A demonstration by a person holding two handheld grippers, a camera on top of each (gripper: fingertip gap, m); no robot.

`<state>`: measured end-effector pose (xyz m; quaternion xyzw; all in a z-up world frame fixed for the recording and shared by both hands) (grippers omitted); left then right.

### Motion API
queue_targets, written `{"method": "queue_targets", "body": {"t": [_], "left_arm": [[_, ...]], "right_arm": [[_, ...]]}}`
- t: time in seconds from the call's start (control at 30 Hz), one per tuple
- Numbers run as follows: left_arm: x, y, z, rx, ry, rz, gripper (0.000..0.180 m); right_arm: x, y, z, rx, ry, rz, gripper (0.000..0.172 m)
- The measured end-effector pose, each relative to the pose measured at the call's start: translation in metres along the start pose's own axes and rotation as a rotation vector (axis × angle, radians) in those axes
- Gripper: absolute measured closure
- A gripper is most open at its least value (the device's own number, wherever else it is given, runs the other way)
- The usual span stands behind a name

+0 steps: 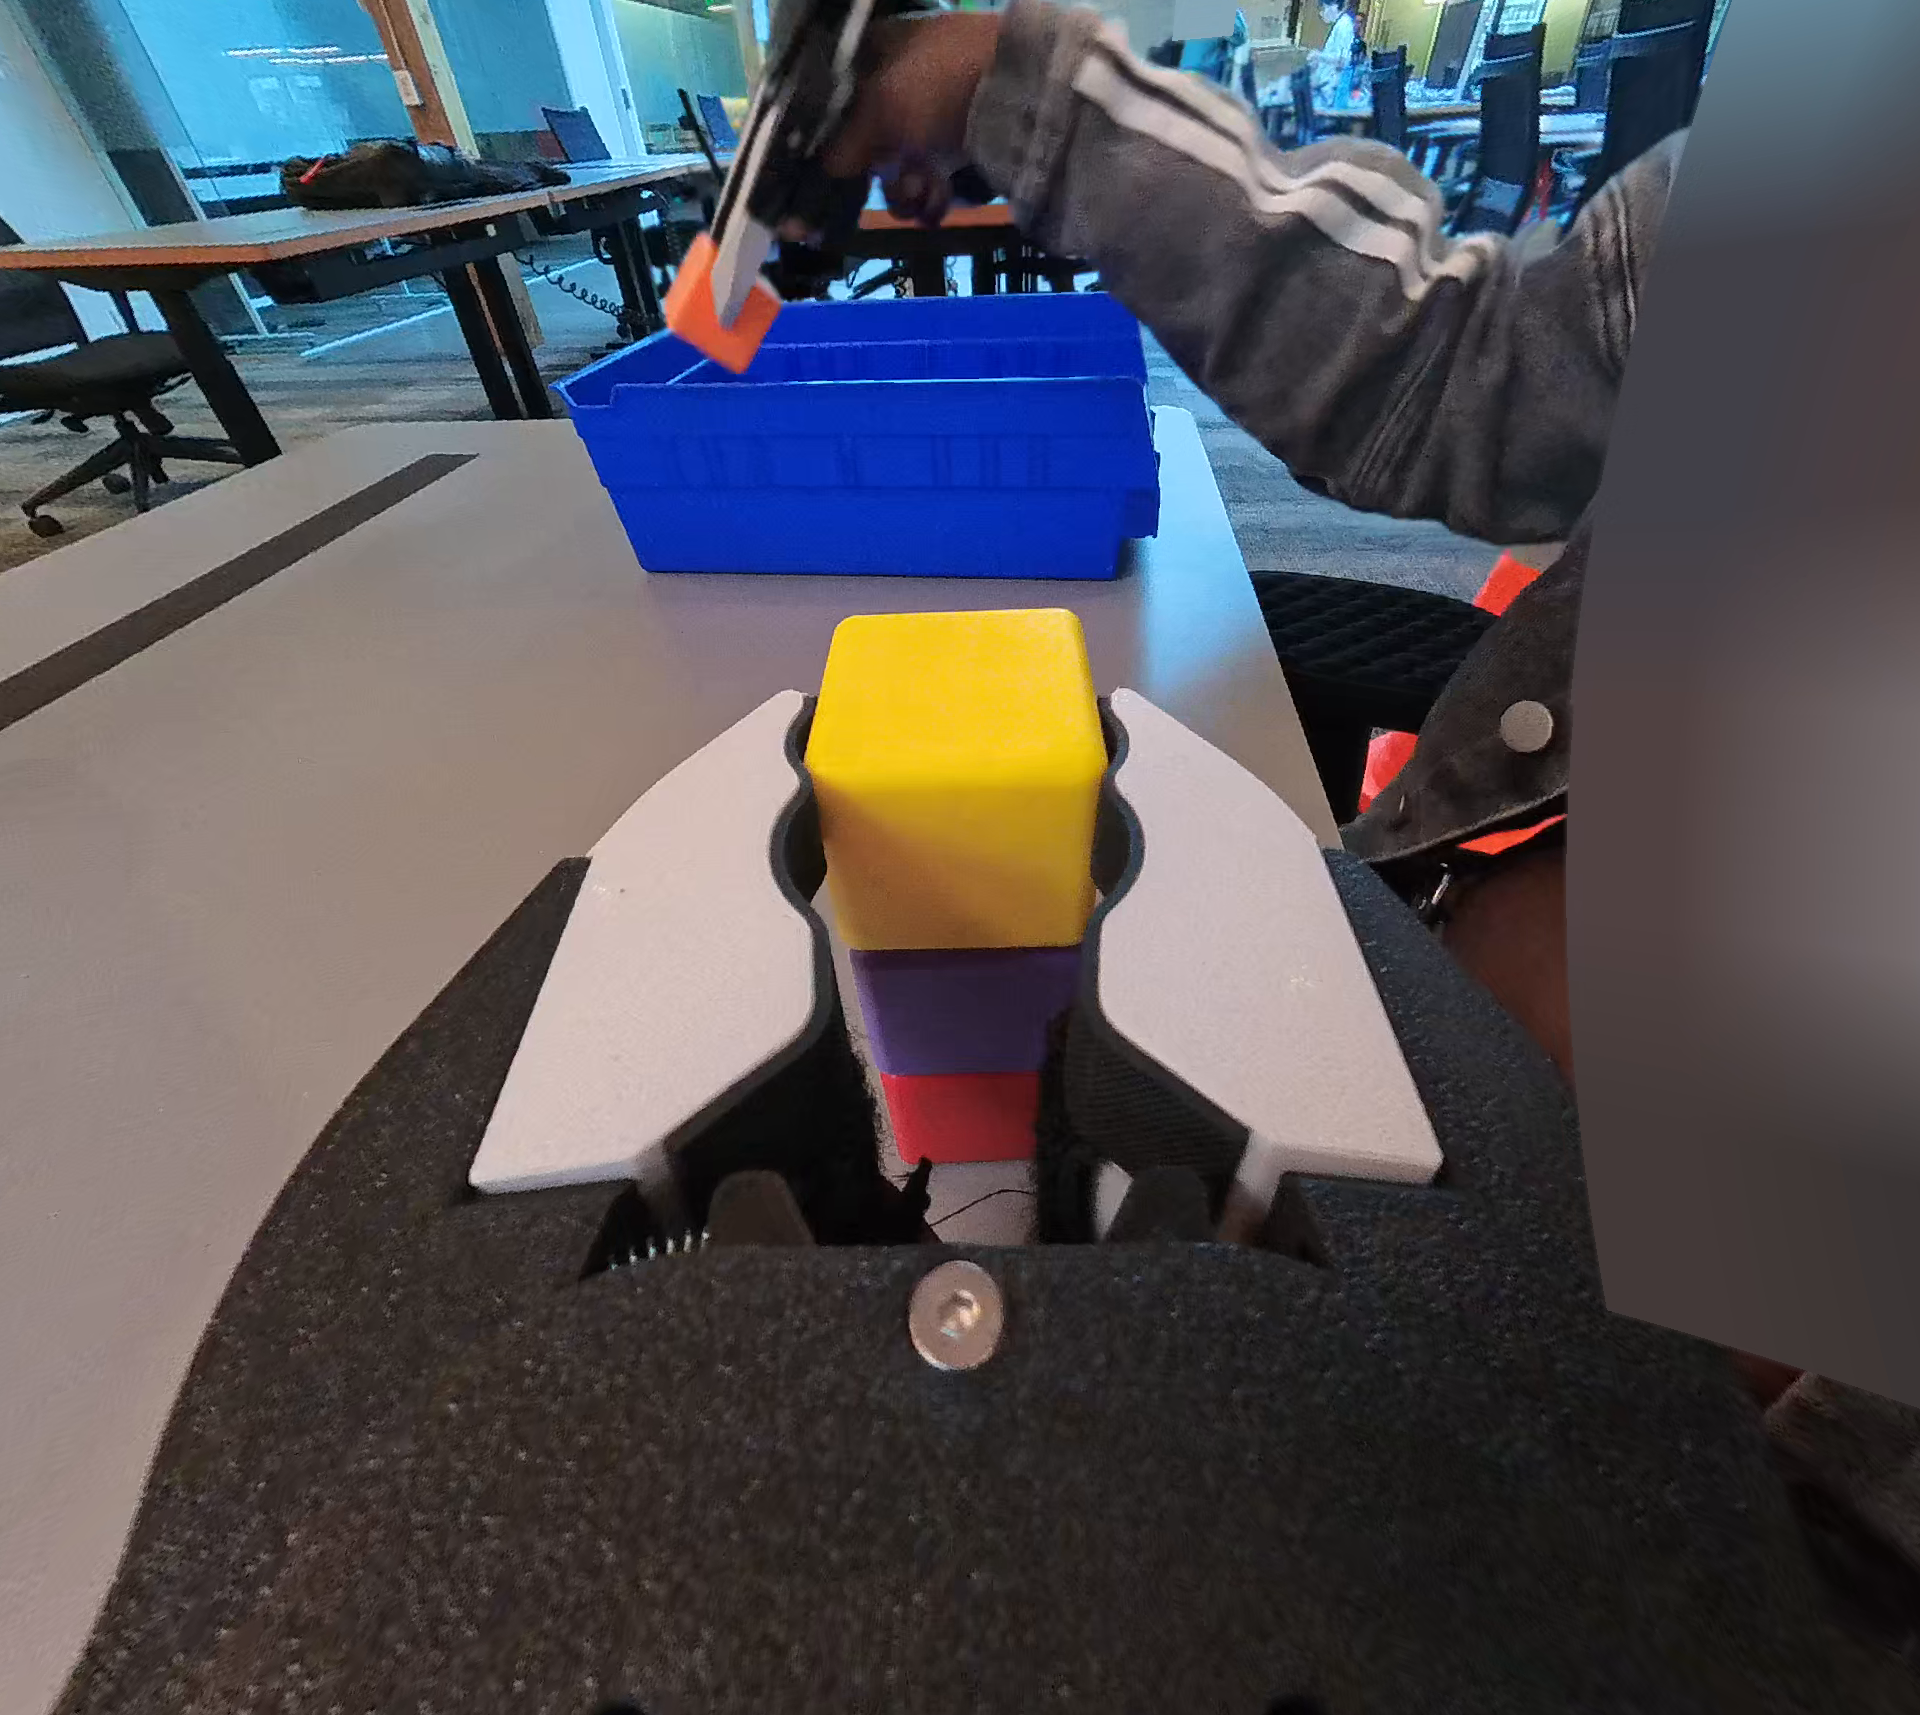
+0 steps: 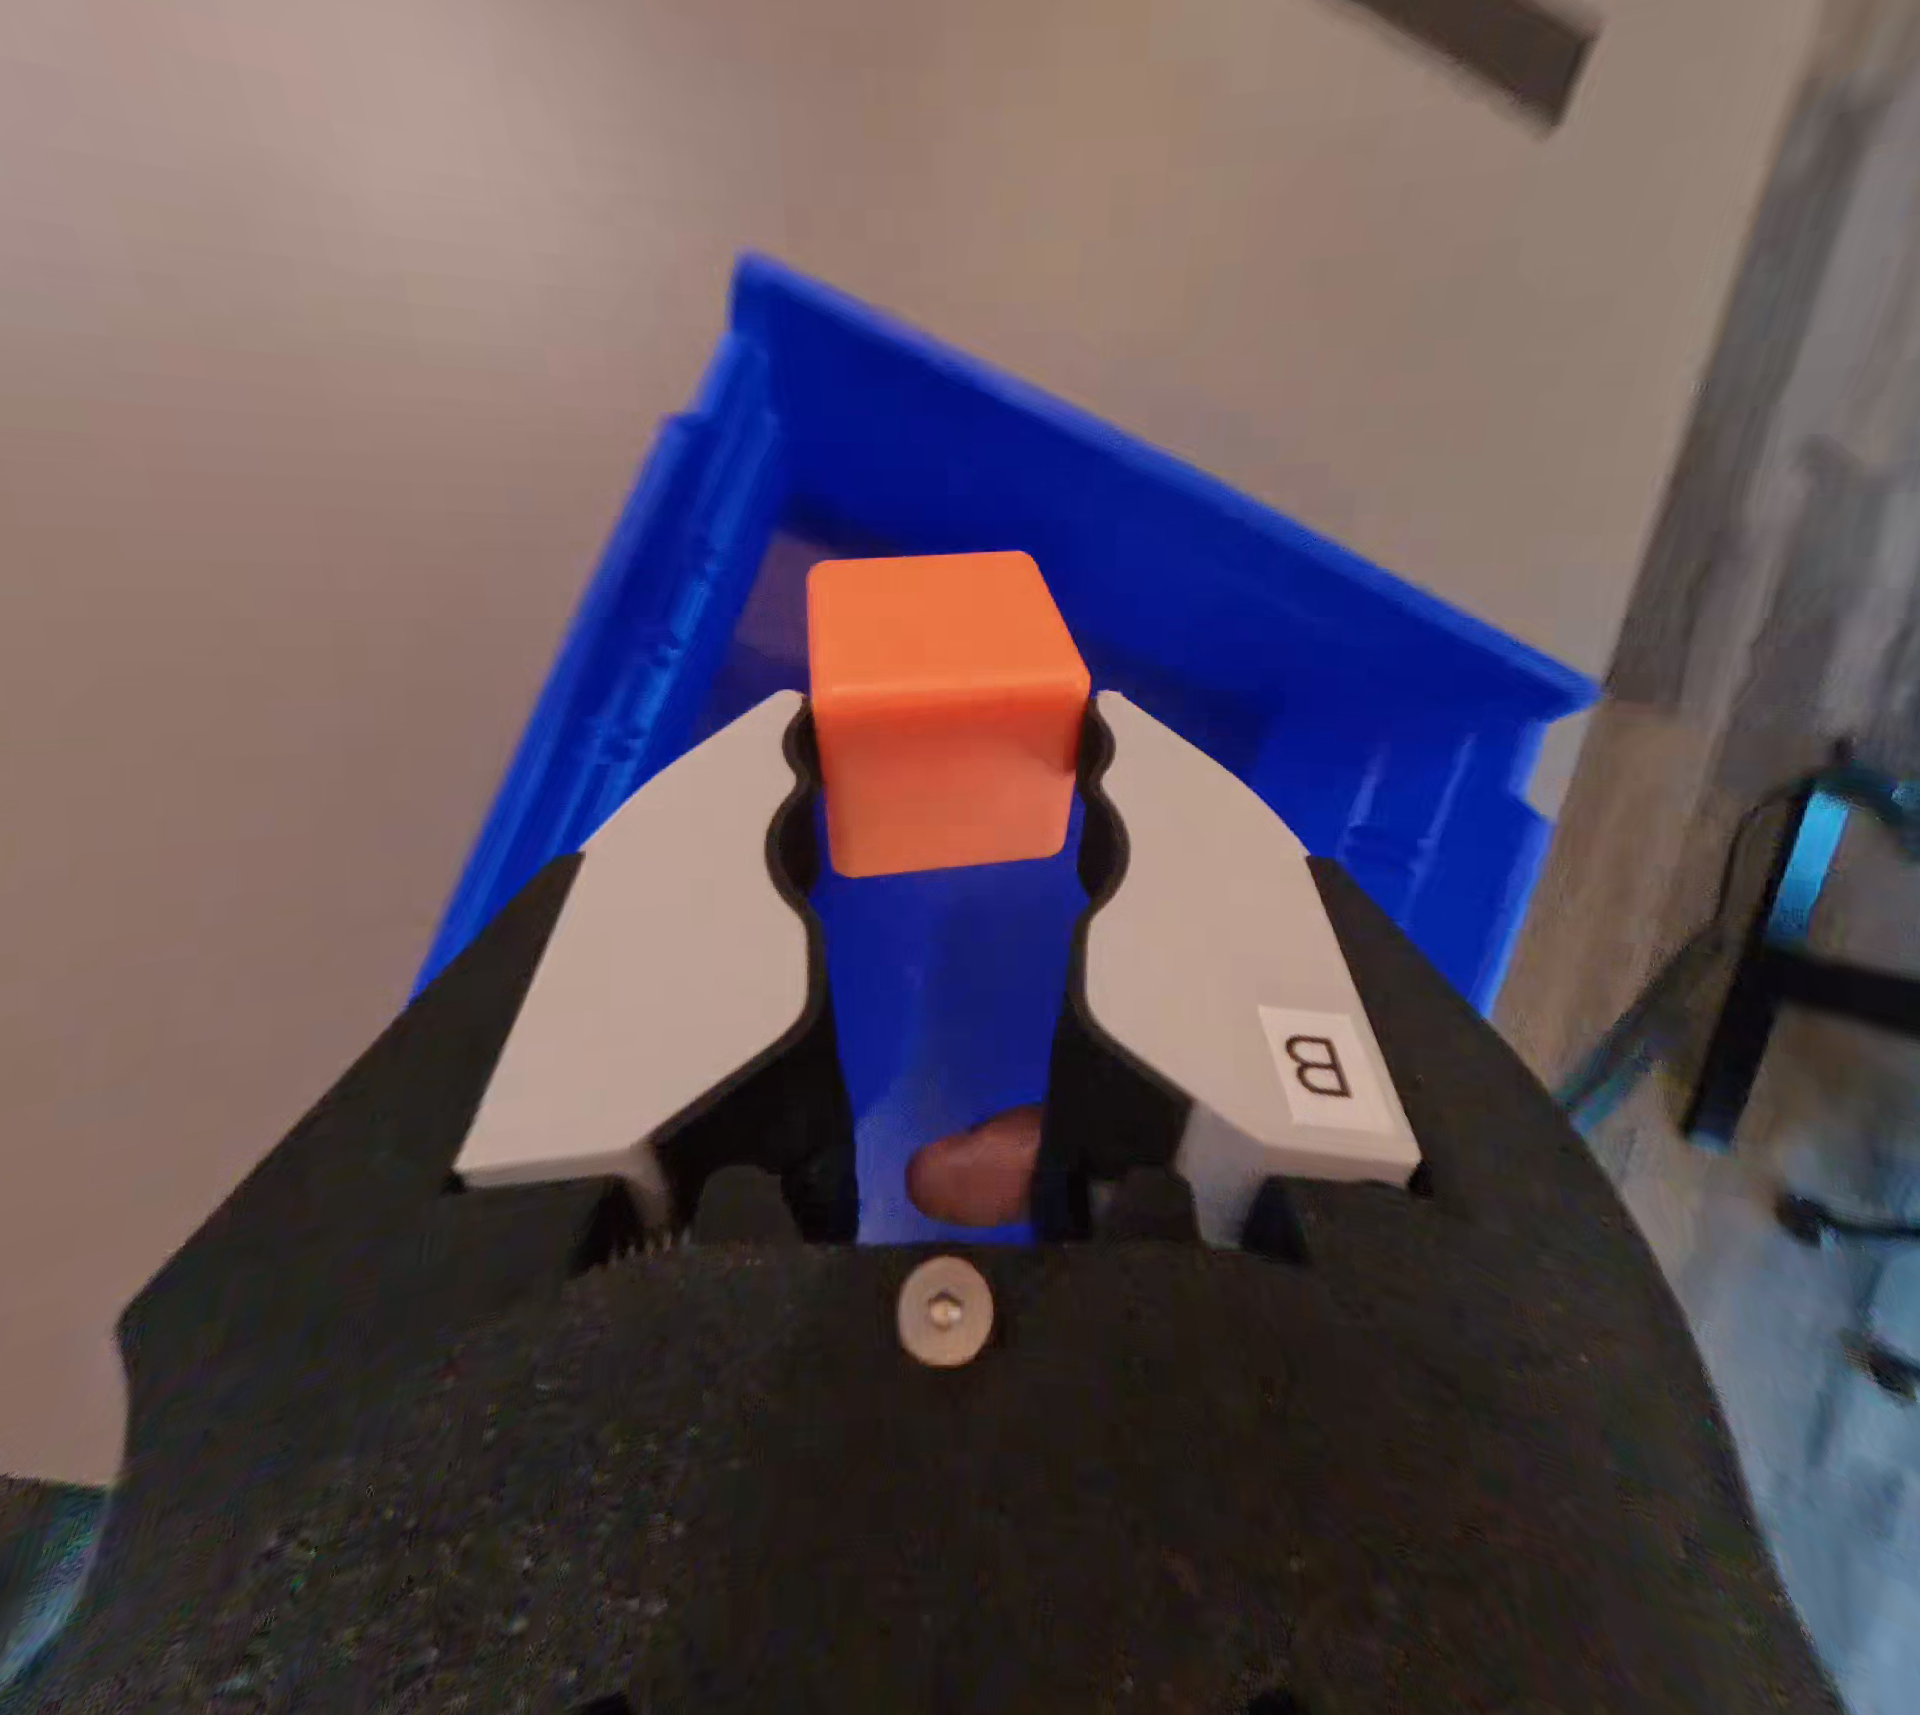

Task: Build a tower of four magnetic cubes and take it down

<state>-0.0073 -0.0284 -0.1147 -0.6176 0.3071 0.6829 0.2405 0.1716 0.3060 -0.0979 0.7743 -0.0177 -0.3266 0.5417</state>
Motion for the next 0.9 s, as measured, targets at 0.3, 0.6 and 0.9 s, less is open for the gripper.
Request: {"method": "queue_targets", "body": {"t": [0.3,0.6,0.9], "left_arm": [[0.0,0.0,0.0,0.001,0.004,-0.011,0.131],[0.001,0.001,0.0,0.003,0.006,-0.01,0.131],[0.001,0.002,0.0,0.003,0.006,-0.011,0.131]], "right_arm": [[0.029,-0.079,0.004,-0.116,-0.043,0.382,0.124],[0.017,-0.065,0.003,-0.07,-0.053,0.28,0.098],[-0.069,0.155,0.182,-0.547,0.316,-1.017,0.099]]}}
Point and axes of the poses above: each gripper's, where its closed fingertips meet, y back along the fingers, x out of its underside, z = x × y across the jaws, the point moved 2 cm from there along y, back along the fingers, and after that the axes turned 2 degrees about z, right-handed, at the moved point
